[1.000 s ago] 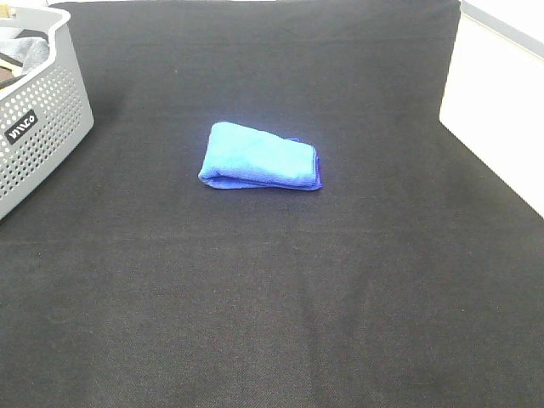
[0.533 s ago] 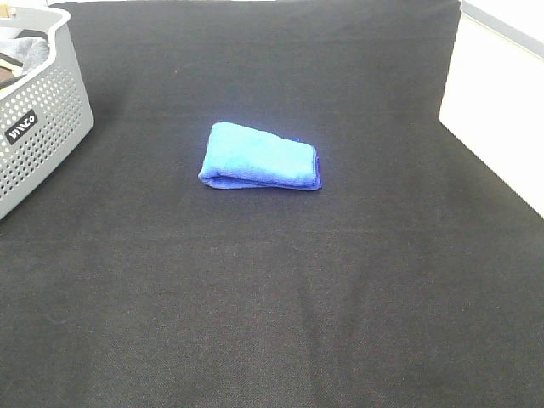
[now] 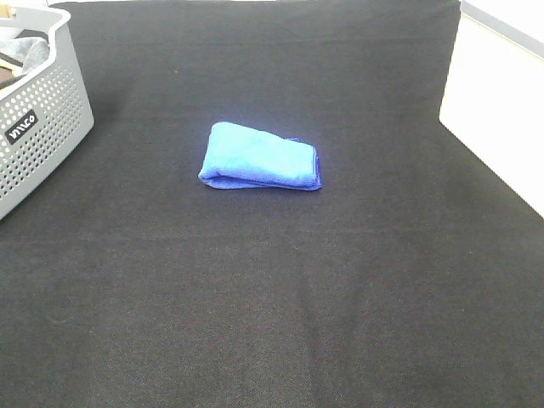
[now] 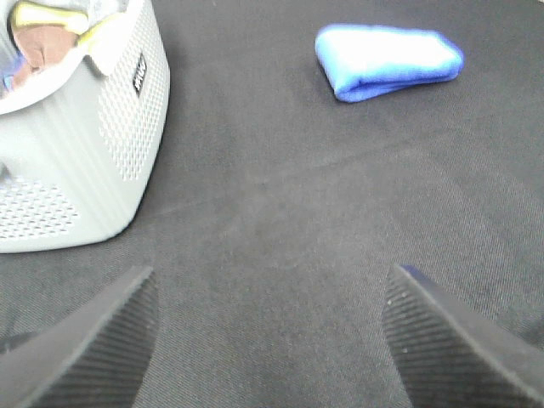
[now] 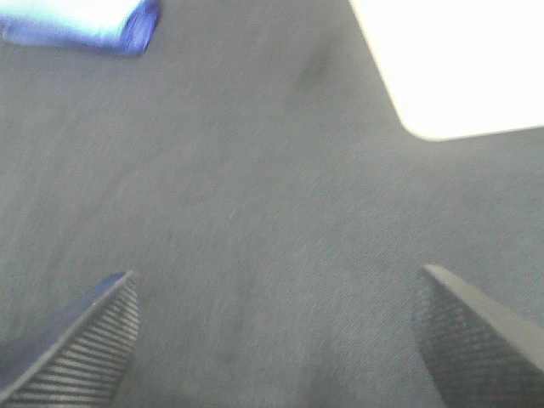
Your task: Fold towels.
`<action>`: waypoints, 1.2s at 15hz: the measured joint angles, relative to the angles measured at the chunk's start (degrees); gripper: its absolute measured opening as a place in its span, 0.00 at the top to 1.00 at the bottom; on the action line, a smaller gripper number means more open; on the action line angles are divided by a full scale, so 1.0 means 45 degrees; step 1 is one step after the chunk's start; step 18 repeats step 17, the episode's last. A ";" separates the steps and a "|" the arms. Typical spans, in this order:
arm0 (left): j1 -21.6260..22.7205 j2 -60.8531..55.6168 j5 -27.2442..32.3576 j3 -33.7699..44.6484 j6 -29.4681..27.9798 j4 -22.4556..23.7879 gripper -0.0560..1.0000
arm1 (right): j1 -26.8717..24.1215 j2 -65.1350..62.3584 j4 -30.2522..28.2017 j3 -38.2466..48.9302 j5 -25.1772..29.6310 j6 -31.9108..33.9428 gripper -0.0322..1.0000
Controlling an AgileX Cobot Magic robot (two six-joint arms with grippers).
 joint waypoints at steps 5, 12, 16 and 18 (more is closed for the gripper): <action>0.0000 -0.0013 -0.0025 0.0000 0.0000 0.0000 0.28 | -0.0025 -0.1197 0.0000 0.0000 0.0000 0.0000 0.17; 0.0000 -0.0013 -0.0025 0.0000 0.0000 0.0000 0.28 | -0.0025 -0.1197 0.0000 0.0000 0.0000 0.0000 0.17; 0.0000 -0.0013 -0.0025 0.0000 0.0000 0.0000 0.28 | -0.0025 -0.1197 0.0000 0.0000 0.0000 0.0000 0.17; 0.0000 -0.0013 -0.0025 0.0000 0.0000 0.0000 0.28 | -0.0025 -0.1197 0.0000 0.0000 0.0000 0.0000 0.17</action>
